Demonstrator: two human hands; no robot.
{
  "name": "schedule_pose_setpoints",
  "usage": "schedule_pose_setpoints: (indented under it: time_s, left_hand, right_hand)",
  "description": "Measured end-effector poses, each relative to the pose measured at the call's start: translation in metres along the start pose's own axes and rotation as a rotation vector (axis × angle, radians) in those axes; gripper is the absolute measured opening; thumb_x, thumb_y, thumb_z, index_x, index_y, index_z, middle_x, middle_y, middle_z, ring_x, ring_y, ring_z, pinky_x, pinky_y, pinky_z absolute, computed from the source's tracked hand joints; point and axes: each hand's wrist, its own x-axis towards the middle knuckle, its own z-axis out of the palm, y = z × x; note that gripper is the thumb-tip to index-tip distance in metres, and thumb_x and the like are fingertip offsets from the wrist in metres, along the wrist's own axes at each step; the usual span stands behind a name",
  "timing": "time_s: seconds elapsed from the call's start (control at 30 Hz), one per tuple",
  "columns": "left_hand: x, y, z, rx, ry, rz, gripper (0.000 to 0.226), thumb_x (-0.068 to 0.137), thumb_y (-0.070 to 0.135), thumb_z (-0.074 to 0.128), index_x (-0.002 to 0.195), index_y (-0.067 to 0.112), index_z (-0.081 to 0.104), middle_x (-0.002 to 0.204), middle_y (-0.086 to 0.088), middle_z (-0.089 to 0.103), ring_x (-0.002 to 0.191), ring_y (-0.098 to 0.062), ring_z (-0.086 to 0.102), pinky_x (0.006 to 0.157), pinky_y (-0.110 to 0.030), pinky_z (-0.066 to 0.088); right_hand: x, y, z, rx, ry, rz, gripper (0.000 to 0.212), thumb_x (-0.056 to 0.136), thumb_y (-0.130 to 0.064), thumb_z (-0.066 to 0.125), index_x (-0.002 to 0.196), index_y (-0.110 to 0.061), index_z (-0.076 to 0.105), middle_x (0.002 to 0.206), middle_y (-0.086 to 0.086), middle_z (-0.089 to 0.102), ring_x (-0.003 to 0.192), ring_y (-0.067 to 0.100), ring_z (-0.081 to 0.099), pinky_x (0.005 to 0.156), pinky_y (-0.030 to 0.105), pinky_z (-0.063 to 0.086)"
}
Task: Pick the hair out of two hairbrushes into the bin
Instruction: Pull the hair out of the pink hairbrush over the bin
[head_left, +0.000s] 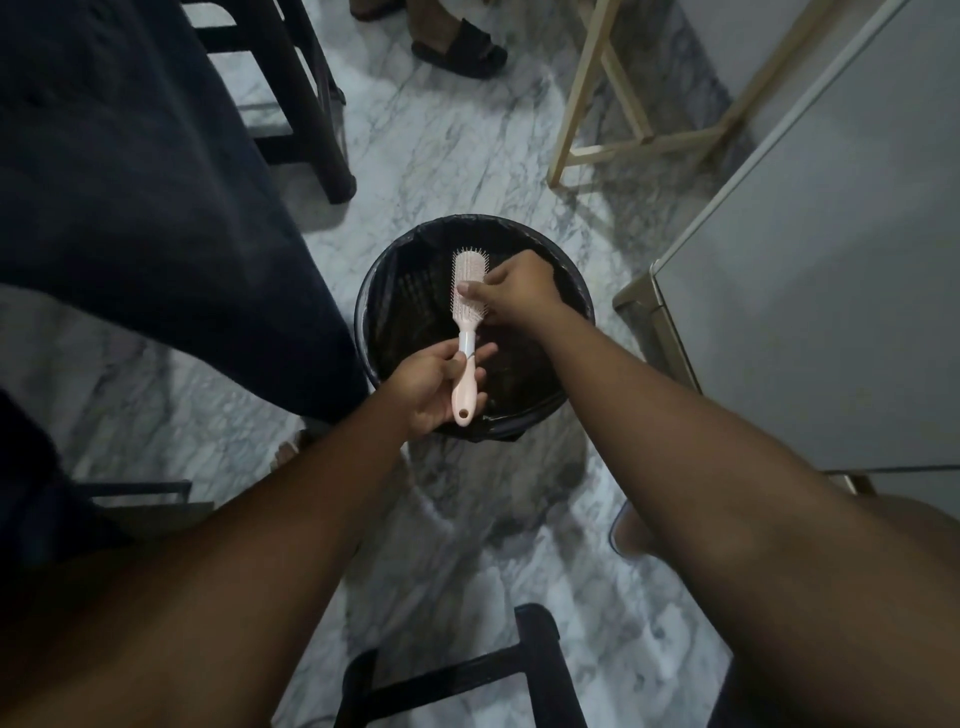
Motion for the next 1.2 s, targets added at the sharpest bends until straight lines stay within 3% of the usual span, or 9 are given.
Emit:
schedule_pose_setpoints:
  time_s: [0.2, 0.33, 0.4, 0.47, 0.53, 0.6, 0.93, 1.03, 1.2]
  left_hand:
    - [-0.002, -0.002, -0.003, -0.021, -0.023, 0.011, 0.038, 0.104, 0.002, 0.032, 0.138, 0.014, 0.046, 0.123, -0.001, 0.063, 0.076, -0.014, 0.055, 0.072, -0.04, 0.048]
    - [-0.003, -0.006, -0.007, -0.027, -0.021, -0.001, 0.038, 0.104, 0.001, 0.033, 0.138, 0.012, 0.046, 0.125, -0.002, 0.062, 0.074, -0.014, 0.055, 0.069, -0.039, 0.049]
    - [-0.003, -0.008, -0.01, -0.026, -0.022, -0.01, 0.038, 0.104, 0.002, 0.034, 0.139, 0.011, 0.046, 0.127, -0.002, 0.061, 0.074, -0.014, 0.055, 0.068, -0.038, 0.051]
    - [-0.005, -0.01, -0.011, -0.021, -0.03, -0.024, 0.037, 0.104, 0.003, 0.036, 0.138, 0.012, 0.046, 0.128, -0.001, 0.06, 0.074, -0.013, 0.055, 0.065, -0.037, 0.053]
    - [-0.007, -0.011, -0.011, -0.008, -0.034, -0.028, 0.034, 0.104, 0.004, 0.037, 0.135, 0.013, 0.047, 0.13, -0.002, 0.058, 0.075, -0.013, 0.055, 0.066, -0.036, 0.053]
    - [-0.008, -0.012, -0.01, 0.02, -0.031, -0.026, 0.031, 0.104, 0.004, 0.037, 0.131, 0.015, 0.049, 0.131, -0.002, 0.057, 0.077, -0.014, 0.055, 0.07, -0.04, 0.051]
    - [-0.008, -0.011, -0.01, 0.0, -0.046, -0.059, 0.038, 0.104, 0.006, 0.04, 0.141, 0.013, 0.045, 0.127, -0.003, 0.064, 0.08, -0.017, 0.06, 0.072, -0.044, 0.054]
    - [-0.009, -0.011, -0.012, 0.016, -0.064, -0.074, 0.036, 0.104, 0.005, 0.038, 0.137, 0.015, 0.047, 0.124, 0.0, 0.068, 0.079, -0.016, 0.059, 0.073, -0.044, 0.054]
    - [-0.01, -0.011, -0.023, -0.077, -0.148, -0.088, 0.036, 0.103, 0.003, 0.039, 0.135, 0.014, 0.05, 0.128, -0.003, 0.066, 0.08, -0.017, 0.06, 0.072, -0.047, 0.056]
  right_hand:
    - [-0.003, -0.008, -0.008, 0.299, -0.055, 0.14, 0.029, 0.102, -0.017, 0.05, 0.088, 0.004, 0.064, 0.076, 0.021, 0.065, 0.056, 0.026, 0.064, 0.055, 0.033, 0.06]
    - [0.007, -0.008, -0.013, 0.494, 0.037, 0.3, 0.039, 0.105, -0.011, 0.027, 0.07, -0.017, 0.043, 0.065, 0.004, 0.043, 0.043, 0.013, 0.045, 0.033, 0.016, 0.036]
    - [0.012, -0.001, -0.011, 0.427, 0.156, 0.211, 0.034, 0.102, -0.011, 0.035, 0.072, -0.016, 0.049, 0.068, 0.006, 0.055, 0.048, 0.014, 0.052, 0.037, 0.019, 0.044]
    - [0.007, 0.002, -0.003, 0.198, 0.197, 0.062, 0.016, 0.097, -0.024, 0.052, 0.094, -0.013, 0.063, 0.093, 0.011, 0.07, 0.07, 0.019, 0.067, 0.061, 0.032, 0.061]
    - [0.0, 0.002, 0.004, -0.017, 0.08, -0.048, 0.053, 0.085, -0.046, 0.068, 0.126, -0.013, 0.059, 0.123, 0.009, 0.066, 0.106, 0.024, 0.066, 0.093, 0.041, 0.056]
    - [-0.004, -0.002, 0.008, -0.184, -0.027, -0.127, 0.081, 0.074, -0.055, 0.078, 0.137, -0.013, 0.05, 0.138, 0.008, 0.057, 0.126, 0.022, 0.053, 0.104, 0.034, 0.044]
    - [0.009, -0.03, 0.004, -0.365, 0.176, -0.181, 0.03, 0.076, -0.031, 0.069, 0.071, -0.002, 0.072, 0.073, 0.008, 0.071, 0.071, 0.018, 0.064, 0.071, 0.029, 0.055]
    - [0.018, -0.033, -0.005, -0.343, 0.202, -0.11, 0.034, 0.083, -0.034, 0.063, 0.081, -0.002, 0.074, 0.08, 0.009, 0.071, 0.08, 0.019, 0.064, 0.078, 0.028, 0.051]
    - [0.034, -0.021, -0.021, 0.123, 0.183, 0.165, 0.028, 0.072, -0.021, 0.078, 0.089, 0.0, 0.072, 0.085, 0.014, 0.074, 0.074, 0.023, 0.073, 0.07, 0.04, 0.064]
